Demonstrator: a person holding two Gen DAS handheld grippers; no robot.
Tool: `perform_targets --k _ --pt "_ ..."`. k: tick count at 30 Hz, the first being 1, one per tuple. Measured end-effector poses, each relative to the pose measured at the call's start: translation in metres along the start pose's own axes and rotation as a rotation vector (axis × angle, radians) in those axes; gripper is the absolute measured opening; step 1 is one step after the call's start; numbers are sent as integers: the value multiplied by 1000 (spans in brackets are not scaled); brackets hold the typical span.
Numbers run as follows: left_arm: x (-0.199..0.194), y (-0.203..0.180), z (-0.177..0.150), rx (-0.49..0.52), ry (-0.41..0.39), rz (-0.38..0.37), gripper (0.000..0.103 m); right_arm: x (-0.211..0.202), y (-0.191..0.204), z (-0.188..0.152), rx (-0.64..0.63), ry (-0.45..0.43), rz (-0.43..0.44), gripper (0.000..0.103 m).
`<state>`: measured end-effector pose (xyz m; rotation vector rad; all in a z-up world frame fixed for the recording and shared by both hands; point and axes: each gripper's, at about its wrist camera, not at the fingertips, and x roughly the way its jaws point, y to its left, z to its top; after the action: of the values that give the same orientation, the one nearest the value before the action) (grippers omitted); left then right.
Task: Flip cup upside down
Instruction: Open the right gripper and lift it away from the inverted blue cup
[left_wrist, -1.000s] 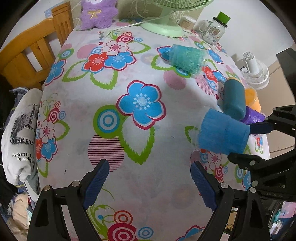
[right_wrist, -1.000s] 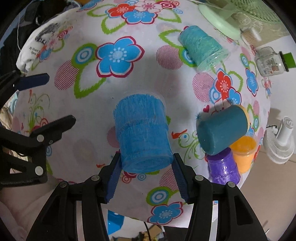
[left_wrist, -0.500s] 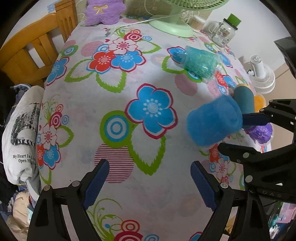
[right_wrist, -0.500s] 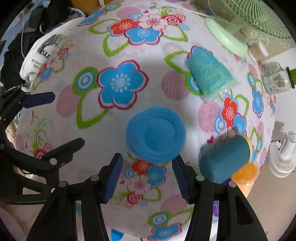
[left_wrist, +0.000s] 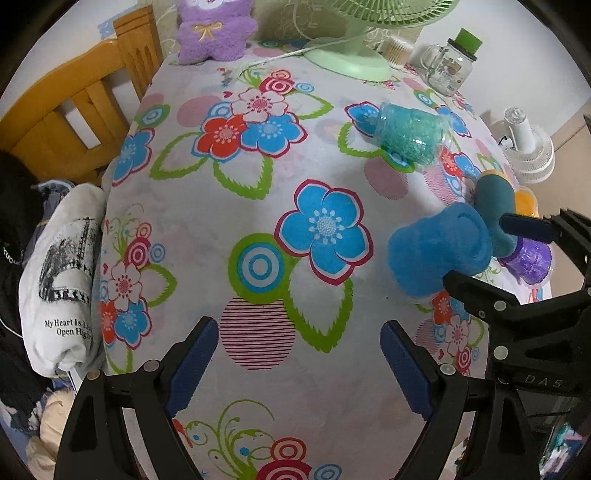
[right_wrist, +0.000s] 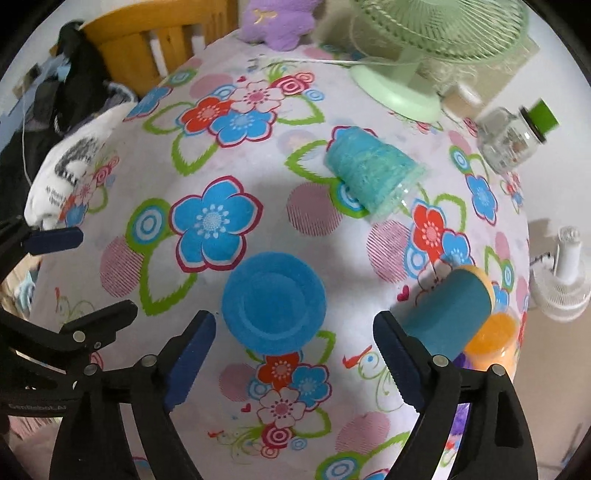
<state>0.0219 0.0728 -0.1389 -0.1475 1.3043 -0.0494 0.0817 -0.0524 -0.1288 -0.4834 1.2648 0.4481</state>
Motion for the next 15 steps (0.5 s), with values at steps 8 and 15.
perform_targets --k 8,15 --pt "-18 3 2 29 -12 -18 95 -23 -3 -17 151 -64 11 90" --pt "-24 2 6 68 -32 -21 99 -33 -8 -36 269 -122 8 90"
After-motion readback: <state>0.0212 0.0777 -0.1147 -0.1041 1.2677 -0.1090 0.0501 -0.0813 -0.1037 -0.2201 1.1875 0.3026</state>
